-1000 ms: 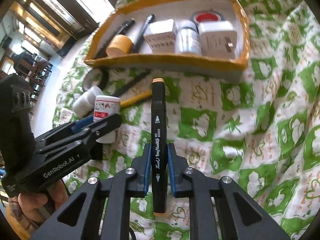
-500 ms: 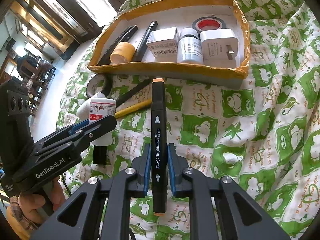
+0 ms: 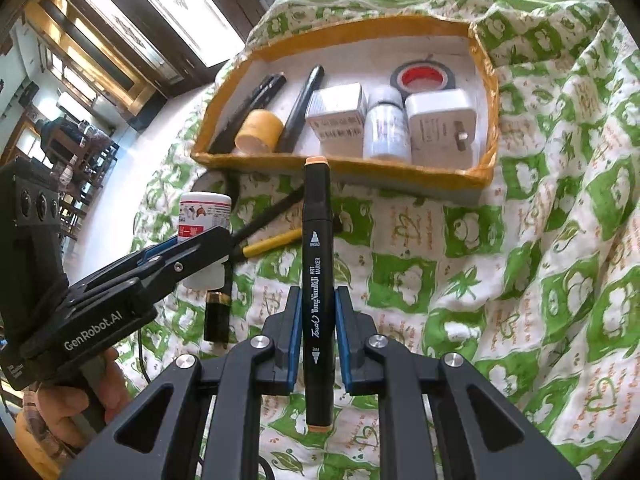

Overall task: Organize rigid objects
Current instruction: 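Lift the bottle with the left tool while the right tool lifts the marker toward the tray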

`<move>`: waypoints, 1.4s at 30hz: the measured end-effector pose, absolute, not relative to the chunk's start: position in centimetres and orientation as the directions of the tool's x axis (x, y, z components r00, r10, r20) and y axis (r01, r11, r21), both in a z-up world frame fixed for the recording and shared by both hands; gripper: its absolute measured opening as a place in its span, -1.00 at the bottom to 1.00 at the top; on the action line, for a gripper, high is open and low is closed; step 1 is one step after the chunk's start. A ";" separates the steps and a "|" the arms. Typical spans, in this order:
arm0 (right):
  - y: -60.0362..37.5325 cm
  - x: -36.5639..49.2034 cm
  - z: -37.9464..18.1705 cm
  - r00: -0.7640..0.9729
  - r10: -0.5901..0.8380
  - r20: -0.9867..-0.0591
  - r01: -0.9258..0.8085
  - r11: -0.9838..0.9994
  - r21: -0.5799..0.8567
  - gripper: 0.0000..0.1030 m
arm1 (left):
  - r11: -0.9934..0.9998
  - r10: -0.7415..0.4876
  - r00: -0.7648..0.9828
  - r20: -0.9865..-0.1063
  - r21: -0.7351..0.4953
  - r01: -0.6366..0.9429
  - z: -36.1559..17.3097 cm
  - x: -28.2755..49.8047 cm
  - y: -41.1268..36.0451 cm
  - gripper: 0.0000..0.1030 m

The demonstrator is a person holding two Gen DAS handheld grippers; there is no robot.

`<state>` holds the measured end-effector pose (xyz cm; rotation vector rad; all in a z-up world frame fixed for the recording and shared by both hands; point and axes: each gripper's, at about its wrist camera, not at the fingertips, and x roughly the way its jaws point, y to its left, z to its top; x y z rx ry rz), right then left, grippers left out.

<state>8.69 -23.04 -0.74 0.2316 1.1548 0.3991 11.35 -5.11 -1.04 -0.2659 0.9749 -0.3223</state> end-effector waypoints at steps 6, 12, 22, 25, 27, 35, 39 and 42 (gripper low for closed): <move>-23.7 9.0 0.1 0.359 0.412 -0.838 -0.171 0.911 0.375 -0.71 | 0.929 -0.365 0.546 -0.754 -0.333 0.160 0.6 11.6 -5.0 -0.29; -24.1 10.3 2.2 0.395 0.410 -0.822 -0.183 0.912 0.367 -0.71 | 0.935 -0.349 0.564 -0.749 -0.316 0.159 1.8 12.3 -4.5 -0.29; -24.8 13.3 3.9 0.433 0.407 -0.804 -0.184 0.913 0.363 -0.71 | 0.942 -0.332 0.580 -0.744 -0.290 0.168 3.0 14.3 -4.2 -0.29; -25.7 14.0 3.9 0.441 0.407 -0.800 -0.161 0.913 0.375 -0.71 | 0.943 -0.330 0.582 -0.743 -0.291 0.163 3.1 14.6 -3.7 -0.29; -26.4 14.3 3.8 0.444 0.408 -0.798 -0.144 0.911 0.385 -0.71 | 0.942 -0.332 0.581 -0.743 -0.296 0.159 3.0 14.9 -3.5 -0.29; -29.2 16.4 3.7 0.448 0.420 -0.789 -0.071 0.897 0.437 -0.71 | 0.945 -0.323 0.576 -0.751 -0.286 0.157 2.8 17.4 -3.3 -0.29; -29.9 17.9 4.3 0.462 0.421 -0.781 -0.062 0.893 0.445 -0.71 | 0.951 -0.306 0.574 -0.760 -0.267 0.153 2.8 19.2 -3.1 -0.29; -30.5 19.2 4.3 0.460 0.423 -0.781 -0.052 0.891 0.451 -0.71 | 0.953 -0.299 0.570 -0.765 -0.267 0.142 2.5 20.4 -2.8 -0.29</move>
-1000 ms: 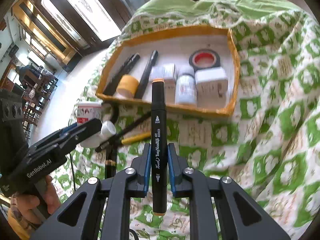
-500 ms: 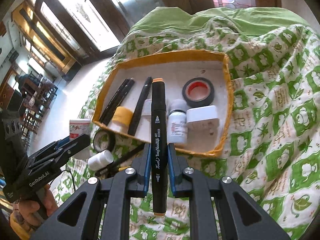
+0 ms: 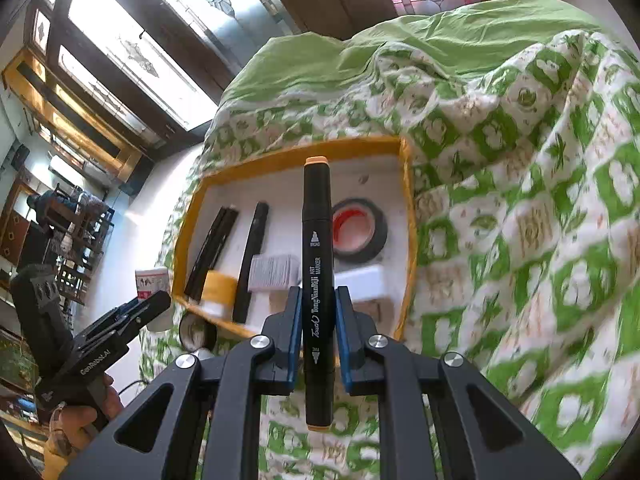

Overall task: Organize rigid objects
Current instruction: 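Lift the bottle with the left tool while the right tool lifts the marker toward the tray, then lower the bottle into the tray with the left tool while the right tool lowers the marker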

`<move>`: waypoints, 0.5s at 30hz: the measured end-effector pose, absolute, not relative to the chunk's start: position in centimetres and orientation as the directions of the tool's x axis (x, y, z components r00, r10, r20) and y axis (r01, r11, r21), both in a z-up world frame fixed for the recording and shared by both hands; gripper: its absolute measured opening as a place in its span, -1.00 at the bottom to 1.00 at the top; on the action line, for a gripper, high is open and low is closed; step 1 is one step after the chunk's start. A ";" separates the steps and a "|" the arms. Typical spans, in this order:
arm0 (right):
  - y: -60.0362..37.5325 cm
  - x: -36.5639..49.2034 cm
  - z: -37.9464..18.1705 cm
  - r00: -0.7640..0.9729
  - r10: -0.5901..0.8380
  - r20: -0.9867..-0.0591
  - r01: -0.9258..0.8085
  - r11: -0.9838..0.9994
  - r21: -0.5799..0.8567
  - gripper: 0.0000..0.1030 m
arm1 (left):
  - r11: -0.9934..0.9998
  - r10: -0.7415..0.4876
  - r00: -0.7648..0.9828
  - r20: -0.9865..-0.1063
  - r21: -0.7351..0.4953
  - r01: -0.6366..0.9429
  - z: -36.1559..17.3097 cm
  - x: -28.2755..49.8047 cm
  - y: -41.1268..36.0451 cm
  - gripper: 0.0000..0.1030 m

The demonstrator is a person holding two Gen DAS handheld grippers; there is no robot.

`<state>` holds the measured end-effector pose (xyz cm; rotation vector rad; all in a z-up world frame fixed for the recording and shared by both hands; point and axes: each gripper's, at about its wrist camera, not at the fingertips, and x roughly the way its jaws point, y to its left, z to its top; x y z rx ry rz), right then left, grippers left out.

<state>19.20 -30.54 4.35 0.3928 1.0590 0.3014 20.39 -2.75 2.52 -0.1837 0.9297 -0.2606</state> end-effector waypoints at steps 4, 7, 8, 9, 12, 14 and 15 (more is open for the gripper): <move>-31.4 21.0 3.9 0.448 0.406 -0.797 -0.020 0.896 0.444 -0.71 | 0.950 -0.304 0.566 -0.766 -0.285 0.125 2.1 22.1 -2.2 -0.29; -31.6 22.0 3.2 0.431 0.403 -0.807 -0.001 0.895 0.446 -0.71 | 0.951 -0.301 0.558 -0.773 -0.286 0.117 1.7 23.5 -2.1 -0.29; -31.4 22.2 2.9 0.422 0.410 -0.809 0.000 0.892 0.452 -0.71 | 0.952 -0.299 0.556 -0.776 -0.284 0.115 1.5 24.0 -2.1 -0.29; -31.1 22.3 2.7 0.412 0.418 -0.810 -0.002 0.889 0.458 -0.71 | 0.953 -0.296 0.553 -0.779 -0.282 0.113 1.3 24.4 -2.2 -0.29; -29.8 22.7 2.0 0.384 0.436 -0.814 -0.020 0.885 0.465 -0.71 | 0.955 -0.289 0.546 -0.787 -0.274 0.111 0.8 25.5 -2.4 -0.29; -28.7 22.8 1.8 0.371 0.459 -0.807 -0.034 0.876 0.482 -0.71 | 0.956 -0.287 0.542 -0.790 -0.270 0.113 0.5 26.0 -2.5 -0.29; -28.2 22.9 1.8 0.366 0.468 -0.804 -0.038 0.871 0.490 -0.71 | 0.957 -0.285 0.539 -0.792 -0.266 0.115 0.3 26.3 -2.6 -0.29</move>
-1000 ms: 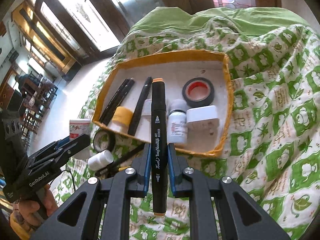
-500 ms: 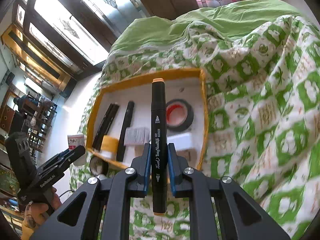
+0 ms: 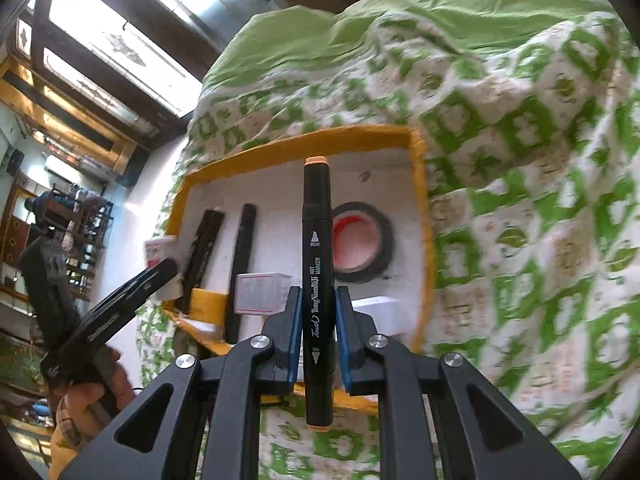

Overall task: Organize rigid objects
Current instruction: 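Lower the bottle into the tray with the left tool while the right tool lowers the marker, then open both tools to release the bottle and marker in the tray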

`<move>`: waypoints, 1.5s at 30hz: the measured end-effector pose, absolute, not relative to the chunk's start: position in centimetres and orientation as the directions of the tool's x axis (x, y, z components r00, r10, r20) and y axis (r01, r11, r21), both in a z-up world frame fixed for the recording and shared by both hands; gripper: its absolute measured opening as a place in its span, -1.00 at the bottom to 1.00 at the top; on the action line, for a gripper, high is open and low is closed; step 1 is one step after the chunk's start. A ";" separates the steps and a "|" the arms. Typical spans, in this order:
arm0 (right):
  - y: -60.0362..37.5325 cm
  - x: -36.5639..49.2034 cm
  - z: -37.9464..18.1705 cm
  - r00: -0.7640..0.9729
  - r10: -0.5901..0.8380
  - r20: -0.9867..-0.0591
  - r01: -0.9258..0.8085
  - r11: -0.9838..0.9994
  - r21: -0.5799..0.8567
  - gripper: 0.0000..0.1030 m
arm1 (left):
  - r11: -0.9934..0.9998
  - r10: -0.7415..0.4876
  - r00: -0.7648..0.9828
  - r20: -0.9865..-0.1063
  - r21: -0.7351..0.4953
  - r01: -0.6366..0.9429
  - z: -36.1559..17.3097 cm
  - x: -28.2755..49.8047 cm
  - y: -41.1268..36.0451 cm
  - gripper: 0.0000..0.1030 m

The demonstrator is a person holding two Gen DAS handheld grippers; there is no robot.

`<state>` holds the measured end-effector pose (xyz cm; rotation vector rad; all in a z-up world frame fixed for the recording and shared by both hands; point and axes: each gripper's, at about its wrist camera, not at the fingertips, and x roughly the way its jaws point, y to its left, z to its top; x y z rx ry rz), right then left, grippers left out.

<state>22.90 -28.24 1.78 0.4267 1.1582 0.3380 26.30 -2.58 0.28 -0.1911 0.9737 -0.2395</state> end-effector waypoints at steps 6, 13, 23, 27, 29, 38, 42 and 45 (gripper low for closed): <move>-24.3 23.7 2.1 0.351 0.526 -0.775 -0.079 0.841 0.535 -0.71 | 0.956 -0.285 0.525 -0.802 -0.275 0.099 -1.0 27.2 -2.3 -0.29; -18.9 24.2 0.6 0.306 0.551 -0.777 -0.138 0.833 0.536 -0.71 | 0.958 -0.279 0.509 -0.814 -0.269 0.095 -2.3 27.8 -2.1 -0.29; -18.7 24.9 -1.3 0.340 0.426 -0.839 -0.117 0.904 0.412 -0.72 | 0.961 -0.277 0.506 -0.817 -0.238 0.141 -2.5 28.2 -3.3 -0.29; -19.4 25.4 -1.7 0.356 0.419 -0.835 -0.102 0.906 0.410 -0.72 | 0.965 -0.259 0.497 -0.828 -0.209 0.156 -2.7 28.3 -3.9 -0.29; -19.3 25.5 -1.6 0.367 0.412 -0.834 -0.107 0.909 0.402 -0.72 | 0.969 -0.243 0.488 -0.838 -0.184 0.165 -3.0 28.3 -4.1 -0.29; -19.1 25.5 -1.5 0.389 0.425 -0.817 -0.125 0.903 0.410 -0.57 | 0.970 -0.238 0.493 -0.837 -0.184 0.157 -2.7 28.0 -3.7 -0.17; -19.3 25.0 -1.0 0.404 0.436 -0.805 -0.128 0.898 0.422 -0.45 | 0.972 -0.232 0.521 -0.821 -0.175 0.157 -1.4 27.1 -3.5 0.02; -19.9 24.2 -0.2 0.423 0.452 -0.786 -0.123 0.887 0.444 -0.35 | 0.973 -0.228 0.545 -0.807 -0.169 0.158 -0.3 25.8 -3.0 0.14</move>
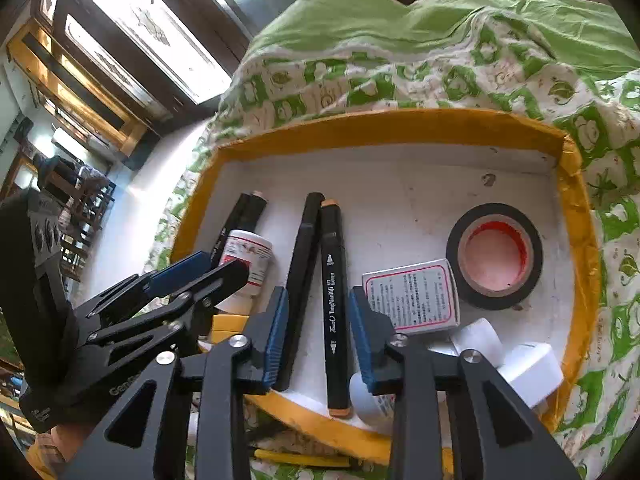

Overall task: Organize rigid objects
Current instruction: 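Open both tools to release the bottle and marker in the tray, then grasp the white pill bottle with the left tool while the right tool grasps the black tube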

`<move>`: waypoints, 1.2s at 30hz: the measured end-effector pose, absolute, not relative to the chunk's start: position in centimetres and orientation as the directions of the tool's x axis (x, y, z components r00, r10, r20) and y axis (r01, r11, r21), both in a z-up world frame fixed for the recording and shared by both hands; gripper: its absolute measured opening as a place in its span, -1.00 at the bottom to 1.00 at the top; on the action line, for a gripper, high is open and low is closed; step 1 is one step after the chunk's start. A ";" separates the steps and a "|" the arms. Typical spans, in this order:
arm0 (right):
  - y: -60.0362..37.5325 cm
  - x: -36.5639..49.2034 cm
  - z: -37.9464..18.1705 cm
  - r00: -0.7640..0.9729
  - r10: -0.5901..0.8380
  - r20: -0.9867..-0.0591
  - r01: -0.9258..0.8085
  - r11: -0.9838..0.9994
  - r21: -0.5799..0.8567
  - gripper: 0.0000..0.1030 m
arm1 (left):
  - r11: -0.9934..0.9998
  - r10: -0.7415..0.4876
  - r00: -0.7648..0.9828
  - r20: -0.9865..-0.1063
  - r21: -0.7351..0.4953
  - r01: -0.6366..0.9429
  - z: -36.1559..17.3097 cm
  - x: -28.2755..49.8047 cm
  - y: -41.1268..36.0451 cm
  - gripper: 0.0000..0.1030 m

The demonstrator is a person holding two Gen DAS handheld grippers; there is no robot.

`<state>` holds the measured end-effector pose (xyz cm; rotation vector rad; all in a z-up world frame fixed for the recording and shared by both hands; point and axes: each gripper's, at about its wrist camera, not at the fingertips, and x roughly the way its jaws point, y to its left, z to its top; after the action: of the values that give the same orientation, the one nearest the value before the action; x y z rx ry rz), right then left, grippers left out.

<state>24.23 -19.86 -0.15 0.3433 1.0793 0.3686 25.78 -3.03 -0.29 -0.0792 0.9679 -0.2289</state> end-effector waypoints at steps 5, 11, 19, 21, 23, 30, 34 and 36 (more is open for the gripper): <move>-21.5 22.5 1.4 0.457 0.481 -0.748 -0.104 0.864 0.492 0.09 | 0.974 -0.226 0.568 -0.792 -0.173 0.146 0.9 22.0 -1.3 0.34; -22.9 19.9 2.0 0.460 0.511 -0.726 -0.077 0.837 0.541 0.34 | 0.982 -0.190 0.563 -0.804 -0.157 0.107 0.3 16.7 0.4 0.36; -22.9 15.2 1.0 0.410 0.541 -0.735 -0.079 0.823 0.562 0.45 | 0.981 -0.190 0.548 -0.815 -0.184 0.067 -1.2 12.4 0.4 0.36; -22.7 13.8 0.4 0.389 0.547 -0.741 -0.083 0.822 0.563 0.49 | 0.977 -0.203 0.545 -0.814 -0.204 0.060 -1.3 12.1 0.3 0.36; -22.7 12.8 -0.2 0.373 0.547 -0.749 -0.082 0.824 0.561 0.56 | 0.973 -0.218 0.536 -0.815 -0.226 0.053 -1.6 11.8 0.4 0.36; -19.7 10.6 -1.5 0.302 0.527 -0.795 -0.182 0.850 0.494 0.53 | 0.931 -0.252 0.558 -0.791 -0.356 -0.085 -2.2 11.4 3.9 0.36; -17.1 10.1 -2.1 0.244 0.545 -0.802 -0.250 0.835 0.491 0.16 | 0.904 -0.259 0.578 -0.774 -0.405 -0.138 -2.4 11.2 5.5 0.36; -16.0 10.0 -2.6 0.224 0.545 -0.808 -0.271 0.831 0.486 0.10 | 0.903 -0.253 0.579 -0.775 -0.404 -0.145 -2.5 11.2 5.6 0.36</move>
<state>9.95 -16.00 -2.55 0.2633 1.2220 0.5721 11.19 5.61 -2.54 -0.4568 0.9607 -0.0657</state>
